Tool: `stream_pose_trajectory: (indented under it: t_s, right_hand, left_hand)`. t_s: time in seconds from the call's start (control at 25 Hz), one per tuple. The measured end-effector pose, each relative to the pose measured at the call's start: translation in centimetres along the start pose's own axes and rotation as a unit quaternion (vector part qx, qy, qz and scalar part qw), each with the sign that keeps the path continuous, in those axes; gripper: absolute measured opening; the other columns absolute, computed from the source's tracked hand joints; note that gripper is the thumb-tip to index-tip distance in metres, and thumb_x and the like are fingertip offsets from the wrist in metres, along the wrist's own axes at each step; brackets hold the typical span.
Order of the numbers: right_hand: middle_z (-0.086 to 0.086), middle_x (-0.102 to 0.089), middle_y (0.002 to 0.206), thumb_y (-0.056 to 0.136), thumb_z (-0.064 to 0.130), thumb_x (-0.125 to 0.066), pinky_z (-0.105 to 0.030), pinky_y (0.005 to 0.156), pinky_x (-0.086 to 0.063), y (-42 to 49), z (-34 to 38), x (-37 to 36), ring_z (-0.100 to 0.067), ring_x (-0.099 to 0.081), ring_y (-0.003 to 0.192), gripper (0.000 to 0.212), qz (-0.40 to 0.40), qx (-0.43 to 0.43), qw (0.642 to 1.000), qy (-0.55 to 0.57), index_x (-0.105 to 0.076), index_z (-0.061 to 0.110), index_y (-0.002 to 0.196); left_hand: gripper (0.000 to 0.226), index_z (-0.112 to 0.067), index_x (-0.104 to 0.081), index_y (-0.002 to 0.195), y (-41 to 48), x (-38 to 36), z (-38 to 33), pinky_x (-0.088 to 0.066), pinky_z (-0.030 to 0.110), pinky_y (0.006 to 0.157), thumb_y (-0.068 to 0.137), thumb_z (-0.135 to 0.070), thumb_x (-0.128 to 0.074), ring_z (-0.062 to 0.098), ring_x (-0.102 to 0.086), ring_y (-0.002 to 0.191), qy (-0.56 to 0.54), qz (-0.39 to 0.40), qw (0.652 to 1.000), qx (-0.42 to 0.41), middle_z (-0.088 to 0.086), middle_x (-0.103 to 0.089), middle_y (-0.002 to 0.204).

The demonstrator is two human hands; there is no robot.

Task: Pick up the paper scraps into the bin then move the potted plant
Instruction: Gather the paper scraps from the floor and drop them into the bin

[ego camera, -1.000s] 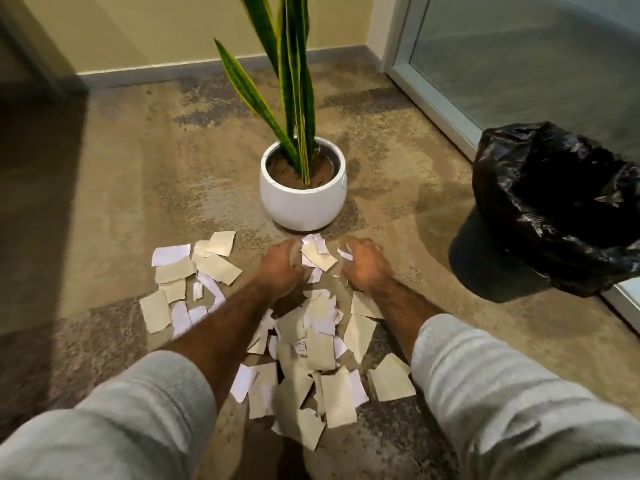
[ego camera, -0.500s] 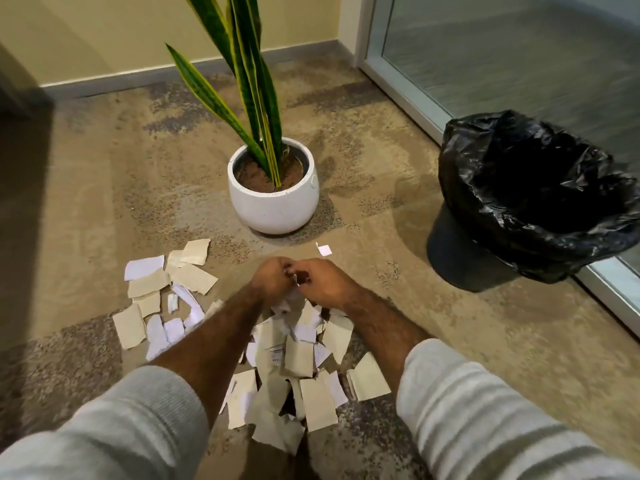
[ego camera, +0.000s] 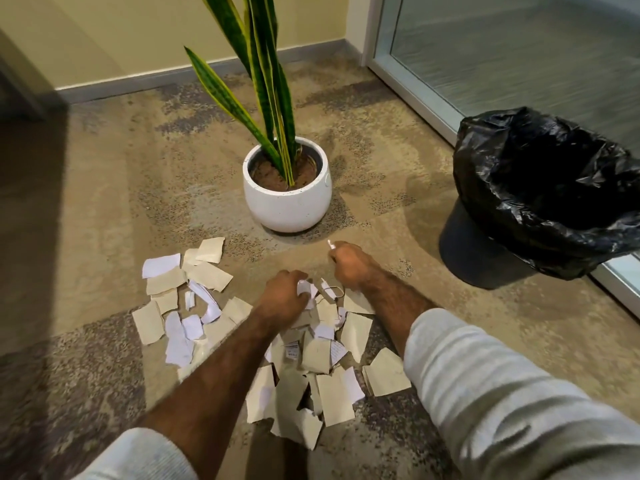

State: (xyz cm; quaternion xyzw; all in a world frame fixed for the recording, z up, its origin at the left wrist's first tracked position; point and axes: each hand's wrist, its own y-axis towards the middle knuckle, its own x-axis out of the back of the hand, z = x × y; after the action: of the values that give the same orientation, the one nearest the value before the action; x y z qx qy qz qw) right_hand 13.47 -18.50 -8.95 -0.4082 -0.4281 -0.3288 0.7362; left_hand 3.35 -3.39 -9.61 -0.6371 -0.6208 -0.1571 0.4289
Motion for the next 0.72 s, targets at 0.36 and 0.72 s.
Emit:
stream_pose_trajectory:
  t_s: [0.36, 0.72]
  right_hand:
    - [0.000, -0.078, 0.100, 0.093, 0.015, -0.059, -0.037, 0.078, -0.061, -4.9, 0.3, -1.2, -0.017, -0.070, 0.079, 0.021, 0.017, -0.015, 0.994, 0.107, -0.079, 0.017, 0.099]
    - [-0.008, -0.051, 0.134, 0.066, 0.061, -0.084, -0.044, 0.101, -0.050, -9.9, -2.5, 0.6, -0.031, -0.055, 0.122, 0.084, 0.115, -0.213, 0.970, 0.037, -0.052, 0.024, 0.133]
  left_hand:
    - [0.050, -0.017, -0.059, 0.138, -0.6, 0.5, 0.1, -0.050, 0.042, 0.104, 0.091, -0.025, -0.070, 0.031, -0.058, 0.122, 0.021, 0.022, 0.999, 0.019, 0.012, -0.055, 0.137]
    - [0.066, -0.020, -0.052, 0.140, -1.6, 0.9, -0.2, -0.047, 0.042, 0.100, 0.085, -0.052, -0.069, 0.035, -0.045, 0.129, 0.121, 0.031, 0.984, 0.130, 0.014, -0.042, 0.140]
